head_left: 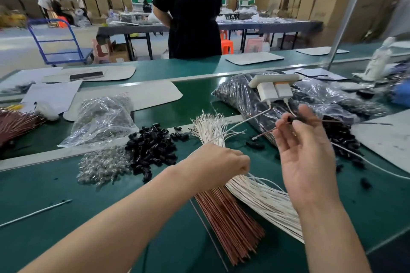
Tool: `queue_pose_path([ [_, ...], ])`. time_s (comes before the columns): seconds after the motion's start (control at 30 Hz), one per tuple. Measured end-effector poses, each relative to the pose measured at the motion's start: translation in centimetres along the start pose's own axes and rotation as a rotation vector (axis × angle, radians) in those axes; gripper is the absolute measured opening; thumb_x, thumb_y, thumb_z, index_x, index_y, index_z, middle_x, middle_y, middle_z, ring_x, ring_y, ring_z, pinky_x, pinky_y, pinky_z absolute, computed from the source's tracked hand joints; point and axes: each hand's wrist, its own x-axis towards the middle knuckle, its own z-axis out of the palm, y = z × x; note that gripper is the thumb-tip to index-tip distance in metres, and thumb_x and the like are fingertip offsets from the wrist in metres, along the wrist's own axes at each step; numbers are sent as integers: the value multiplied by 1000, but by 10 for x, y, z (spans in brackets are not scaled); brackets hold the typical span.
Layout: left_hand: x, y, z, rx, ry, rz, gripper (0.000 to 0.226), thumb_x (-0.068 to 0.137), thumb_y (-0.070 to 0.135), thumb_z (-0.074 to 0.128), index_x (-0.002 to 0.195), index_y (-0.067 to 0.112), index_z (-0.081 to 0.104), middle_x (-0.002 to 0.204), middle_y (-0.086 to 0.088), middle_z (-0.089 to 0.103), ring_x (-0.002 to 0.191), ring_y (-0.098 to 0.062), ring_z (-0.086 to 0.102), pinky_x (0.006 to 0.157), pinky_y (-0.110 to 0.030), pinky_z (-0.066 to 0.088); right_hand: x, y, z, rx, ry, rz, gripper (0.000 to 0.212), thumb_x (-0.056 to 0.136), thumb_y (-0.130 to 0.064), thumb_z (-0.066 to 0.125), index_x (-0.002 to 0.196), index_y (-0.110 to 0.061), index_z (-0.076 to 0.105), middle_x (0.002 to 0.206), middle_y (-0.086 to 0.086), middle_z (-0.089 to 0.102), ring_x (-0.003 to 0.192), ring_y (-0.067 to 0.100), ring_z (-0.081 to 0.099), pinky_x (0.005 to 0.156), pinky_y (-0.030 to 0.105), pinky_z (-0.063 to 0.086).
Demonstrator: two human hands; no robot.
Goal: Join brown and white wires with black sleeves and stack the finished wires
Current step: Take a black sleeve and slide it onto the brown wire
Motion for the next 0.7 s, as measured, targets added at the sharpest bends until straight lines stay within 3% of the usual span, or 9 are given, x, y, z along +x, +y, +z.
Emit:
queue_pose_path([
  [0.13, 2, -2, -8, 6, 87, -18, 23, 110, 29, 40, 120, 27, 61, 116, 14, 67, 93, -13, 68, 77, -36, 58, -4, -21, 10, 34, -58, -71, 27, 101, -5, 51, 113, -23, 68, 101, 2, 71, 96, 15, 69, 89, 25, 54],
  [0.23, 8, -1, -22, -168, 228, -124, 24, 107, 30, 45, 115, 19, 66, 111, 10, 70, 91, -13, 68, 79, -38, 59, -8, -35, 21, 89, -113, -101, 29, 100, -5, 50, 111, -24, 68, 102, 2, 70, 95, 14, 68, 88, 25, 53],
  [0.43, 36, -18, -77, -707, 566, -403, 17, 102, 21, 58, 110, 9, 68, 95, 1, 72, 76, -3, 64, 70, -13, 51, -27, -28, 40, 144, -284, -37, 29, 94, -5, 56, 106, -24, 75, 104, 4, 73, 95, 16, 71, 87, 26, 55],
  [0.7, 26, -42, -179, -1220, 982, -452, 8, 104, 13, 55, 103, 11, 63, 92, -5, 75, 90, -21, 75, 78, -29, 62, -27, 25, 47, 160, -238, 189, 28, 87, -7, 60, 111, -17, 73, 99, 11, 73, 88, 19, 72, 80, 27, 58],
])
